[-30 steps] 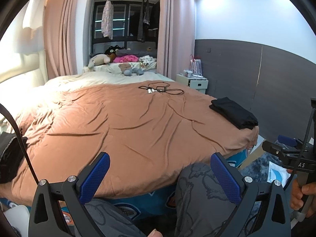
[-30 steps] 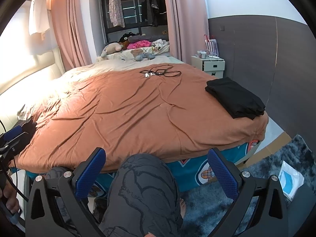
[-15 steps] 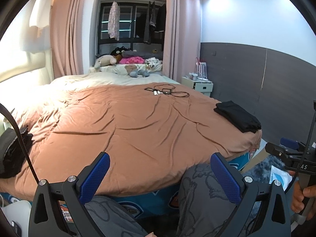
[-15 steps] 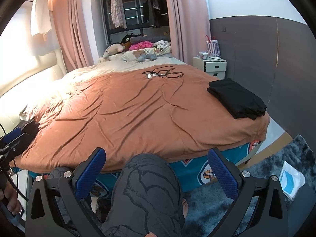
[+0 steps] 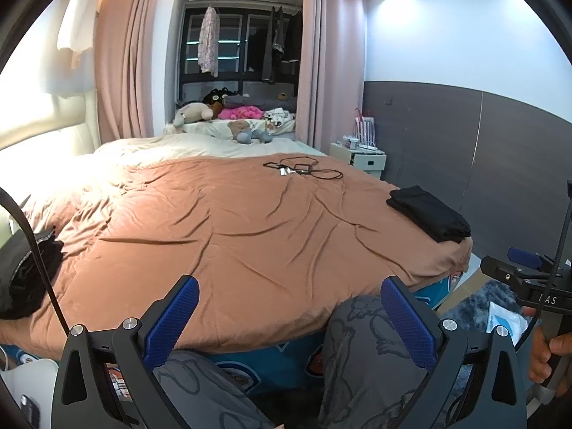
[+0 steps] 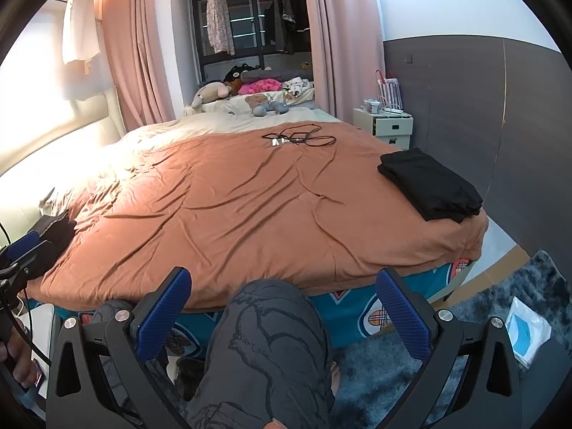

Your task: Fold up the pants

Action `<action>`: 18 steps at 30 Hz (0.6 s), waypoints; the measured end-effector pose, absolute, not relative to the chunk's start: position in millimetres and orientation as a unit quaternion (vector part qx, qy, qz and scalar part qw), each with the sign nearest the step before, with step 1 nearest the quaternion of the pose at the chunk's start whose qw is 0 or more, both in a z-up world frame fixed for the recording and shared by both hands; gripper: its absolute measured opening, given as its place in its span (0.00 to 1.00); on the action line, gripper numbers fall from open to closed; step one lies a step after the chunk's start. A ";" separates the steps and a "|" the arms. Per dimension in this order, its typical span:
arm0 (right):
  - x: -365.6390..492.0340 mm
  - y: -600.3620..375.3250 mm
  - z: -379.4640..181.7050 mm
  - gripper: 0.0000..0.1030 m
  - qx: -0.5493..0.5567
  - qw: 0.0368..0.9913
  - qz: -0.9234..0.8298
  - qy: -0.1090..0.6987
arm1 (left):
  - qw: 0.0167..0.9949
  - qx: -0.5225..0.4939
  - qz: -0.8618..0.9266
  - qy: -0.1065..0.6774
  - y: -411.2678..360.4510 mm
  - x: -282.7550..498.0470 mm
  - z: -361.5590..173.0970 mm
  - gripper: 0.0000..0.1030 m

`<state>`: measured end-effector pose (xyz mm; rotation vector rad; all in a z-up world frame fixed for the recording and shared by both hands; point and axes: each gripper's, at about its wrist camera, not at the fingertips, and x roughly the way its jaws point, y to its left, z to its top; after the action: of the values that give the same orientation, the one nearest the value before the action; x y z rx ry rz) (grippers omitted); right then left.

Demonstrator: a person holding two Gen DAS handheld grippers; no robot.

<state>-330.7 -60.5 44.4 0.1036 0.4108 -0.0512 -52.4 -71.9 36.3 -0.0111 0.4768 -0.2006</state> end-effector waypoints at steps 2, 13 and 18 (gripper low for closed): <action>-331.1 -60.8 44.6 1.00 0.050 0.977 -0.026 0.204 | 0.966 -0.006 -0.098 0.237 -71.5 -53.1 36.5 1.00; -337.9 -63.0 47.2 1.00 0.052 0.979 -0.025 0.198 | 0.967 -0.018 -0.096 0.235 -66.6 -60.3 40.5 1.00; -338.9 -62.7 46.0 1.00 0.052 0.978 -0.024 0.199 | 0.968 -0.018 -0.098 0.229 -65.3 -64.6 43.1 1.00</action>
<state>-338.9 -62.7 46.0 0.1043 0.4009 -0.0482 -64.6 -65.3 43.1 -0.0363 0.4636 -0.1990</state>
